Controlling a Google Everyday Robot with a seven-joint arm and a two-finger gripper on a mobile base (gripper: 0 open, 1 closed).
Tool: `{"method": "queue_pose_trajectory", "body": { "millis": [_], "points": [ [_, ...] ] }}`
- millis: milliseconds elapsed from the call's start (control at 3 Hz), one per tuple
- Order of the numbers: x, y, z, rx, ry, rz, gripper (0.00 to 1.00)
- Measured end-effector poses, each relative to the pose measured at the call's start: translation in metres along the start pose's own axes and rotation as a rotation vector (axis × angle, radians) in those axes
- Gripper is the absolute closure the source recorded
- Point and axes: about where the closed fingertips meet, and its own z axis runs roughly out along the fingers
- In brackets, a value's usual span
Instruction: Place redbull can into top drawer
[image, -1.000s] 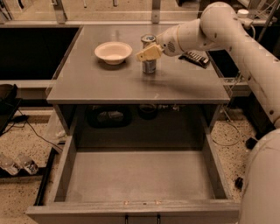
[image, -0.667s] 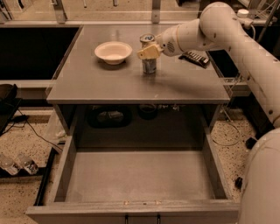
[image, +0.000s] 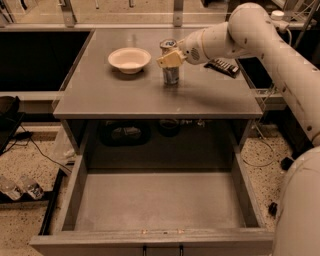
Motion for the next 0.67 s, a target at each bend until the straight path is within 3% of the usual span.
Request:
{"method": "queue_pose_trajectory", "body": {
  "millis": [667],
  "points": [
    [-0.005, 0.008, -0.029, 0.017, -0.081, 0.042, 1.00]
  ]
}}
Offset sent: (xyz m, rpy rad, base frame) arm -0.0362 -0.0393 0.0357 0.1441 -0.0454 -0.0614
